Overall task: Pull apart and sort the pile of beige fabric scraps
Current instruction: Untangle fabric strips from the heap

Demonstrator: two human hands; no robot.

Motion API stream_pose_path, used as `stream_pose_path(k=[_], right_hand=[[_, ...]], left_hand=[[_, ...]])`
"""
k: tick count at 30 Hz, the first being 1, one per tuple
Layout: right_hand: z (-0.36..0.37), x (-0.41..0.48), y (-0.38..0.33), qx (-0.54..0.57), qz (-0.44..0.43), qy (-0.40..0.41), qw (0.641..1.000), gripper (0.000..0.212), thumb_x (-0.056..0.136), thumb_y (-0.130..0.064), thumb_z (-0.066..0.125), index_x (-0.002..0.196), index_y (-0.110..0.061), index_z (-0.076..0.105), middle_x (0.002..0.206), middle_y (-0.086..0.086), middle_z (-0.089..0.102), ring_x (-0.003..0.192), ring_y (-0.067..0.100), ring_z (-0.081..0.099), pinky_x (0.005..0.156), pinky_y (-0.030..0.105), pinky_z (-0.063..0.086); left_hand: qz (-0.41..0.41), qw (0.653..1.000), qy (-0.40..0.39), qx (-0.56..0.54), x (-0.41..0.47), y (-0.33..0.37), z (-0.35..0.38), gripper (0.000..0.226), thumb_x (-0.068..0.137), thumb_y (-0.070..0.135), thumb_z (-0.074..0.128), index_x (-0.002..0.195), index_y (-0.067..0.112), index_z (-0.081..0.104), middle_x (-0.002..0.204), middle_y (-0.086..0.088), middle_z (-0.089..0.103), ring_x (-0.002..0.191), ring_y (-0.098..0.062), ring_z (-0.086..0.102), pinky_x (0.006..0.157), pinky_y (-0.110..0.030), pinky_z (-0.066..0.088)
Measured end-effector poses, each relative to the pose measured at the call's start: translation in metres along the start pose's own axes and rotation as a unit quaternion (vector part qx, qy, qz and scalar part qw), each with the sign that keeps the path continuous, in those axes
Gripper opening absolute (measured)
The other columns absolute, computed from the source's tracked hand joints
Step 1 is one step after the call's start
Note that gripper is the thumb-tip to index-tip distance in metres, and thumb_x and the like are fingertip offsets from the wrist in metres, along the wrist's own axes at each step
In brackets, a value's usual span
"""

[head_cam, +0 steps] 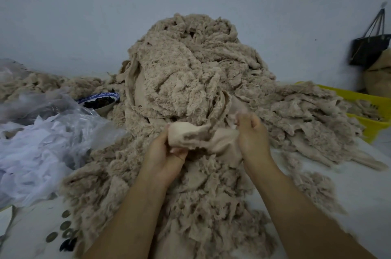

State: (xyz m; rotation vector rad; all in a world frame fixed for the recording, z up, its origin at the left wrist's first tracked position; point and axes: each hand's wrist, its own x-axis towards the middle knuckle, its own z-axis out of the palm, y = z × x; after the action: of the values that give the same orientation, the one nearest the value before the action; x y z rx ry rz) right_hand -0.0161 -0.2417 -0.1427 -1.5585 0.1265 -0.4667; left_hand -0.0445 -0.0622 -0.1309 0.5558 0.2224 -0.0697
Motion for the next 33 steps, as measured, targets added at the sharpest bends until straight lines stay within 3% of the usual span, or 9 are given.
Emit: stream_pose_path(k=[4,11,13,16,18,22,26,30,33], right_hand=[[-0.016,0.012,-0.001,-0.014,0.029,0.075,0.997,0.035,0.103,-0.035,0.045,0.071,-0.024,0.053,0.069,-0.005,0.052,0.063,0.013,0.047,0.055,0.029,0.034],[0.001,-0.009,0.000,-0.112,-0.025,-0.117,0.986,0.031,0.099,-0.036,0.048,0.074,-0.019,0.056,0.062,-0.013,0.051,0.053,0.001,0.044,0.050,0.018,0.032],[0.000,-0.011,-0.003,-0.130,-0.111,-0.127,0.977,0.021,0.100,-0.034,0.048,0.081,-0.031,0.058,0.079,-0.017,0.054,0.075,-0.004,0.050,0.062,0.009,0.036],[0.005,-0.018,-0.006,-0.166,-0.169,-0.199,0.951,0.019,0.097,-0.055,0.047,0.099,-0.038,0.055,0.105,-0.021,0.050,0.103,-0.009,0.046,0.078,0.004,0.036],[0.012,-0.025,-0.005,-0.220,-0.187,-0.247,0.925,0.033,0.091,-0.061,0.046,0.085,-0.029,0.051,0.091,-0.014,0.051,0.088,-0.003,0.047,0.073,0.021,0.042],[0.013,-0.022,0.002,-0.283,-0.149,-0.251,0.913,0.031,0.093,-0.024,0.052,0.070,-0.018,0.032,0.070,0.002,0.040,0.065,0.016,0.040,0.061,0.038,0.033],[0.005,-0.013,0.002,-0.298,-0.090,-0.191,0.931,0.033,0.098,-0.019,0.046,0.069,-0.016,0.031,0.070,0.001,0.037,0.061,0.014,0.033,0.055,0.033,0.025],[0.003,-0.014,-0.003,-0.217,-0.034,-0.203,0.954,0.025,0.100,-0.023,0.044,0.076,-0.014,0.043,0.074,0.003,0.046,0.065,0.022,0.043,0.057,0.031,0.029],[0.002,-0.015,-0.013,-0.101,0.005,-0.217,0.971,0.033,0.101,-0.030,0.045,0.106,0.001,0.055,0.097,0.025,0.060,0.091,0.046,0.054,0.080,0.053,0.049]], left_hand=[[0.051,0.997,0.013,-0.052,0.001,0.010,-0.003,0.022,0.104,0.019,0.046,0.099,0.001,0.059,0.077,-0.012,0.066,0.047,-0.007,0.050,0.037,-0.011,0.038],[0.052,0.995,-0.073,-0.054,-0.009,0.000,0.007,0.014,0.075,0.006,0.069,0.087,0.000,0.073,0.108,-0.018,0.073,0.093,-0.027,0.074,0.076,-0.038,0.061],[0.050,0.993,-0.081,-0.063,-0.009,0.003,0.005,0.025,0.075,0.010,0.068,0.097,-0.001,0.072,0.115,-0.020,0.071,0.098,-0.030,0.073,0.079,-0.042,0.061],[0.035,0.994,-0.104,-0.015,-0.008,0.000,0.006,0.026,0.080,0.020,0.063,0.085,0.001,0.079,0.103,-0.019,0.074,0.087,-0.027,0.075,0.068,-0.035,0.062],[0.027,0.992,-0.120,0.018,-0.009,-0.001,0.008,0.030,0.083,0.026,0.059,0.079,0.005,0.080,0.092,-0.014,0.076,0.076,-0.019,0.075,0.061,-0.026,0.061],[0.030,0.991,-0.130,-0.004,-0.009,0.001,0.007,0.033,0.086,0.026,0.056,0.077,0.004,0.080,0.086,-0.010,0.076,0.068,-0.012,0.073,0.056,-0.019,0.059],[0.077,0.993,-0.067,-0.067,-0.002,0.005,0.003,0.037,0.100,0.023,0.051,0.081,0.005,0.078,0.082,-0.006,0.076,0.066,-0.011,0.073,0.059,-0.022,0.060],[0.129,0.990,0.051,0.019,0.003,0.003,0.002,0.024,0.102,0.028,0.053,0.091,0.012,0.067,0.065,0.003,0.072,0.056,-0.006,0.068,0.051,-0.020,0.056],[0.148,0.978,0.125,0.074,0.005,0.003,0.002,0.022,0.101,0.031,0.056,0.092,0.012,0.063,0.054,0.005,0.066,0.045,-0.005,0.062,0.046,-0.019,0.053]])
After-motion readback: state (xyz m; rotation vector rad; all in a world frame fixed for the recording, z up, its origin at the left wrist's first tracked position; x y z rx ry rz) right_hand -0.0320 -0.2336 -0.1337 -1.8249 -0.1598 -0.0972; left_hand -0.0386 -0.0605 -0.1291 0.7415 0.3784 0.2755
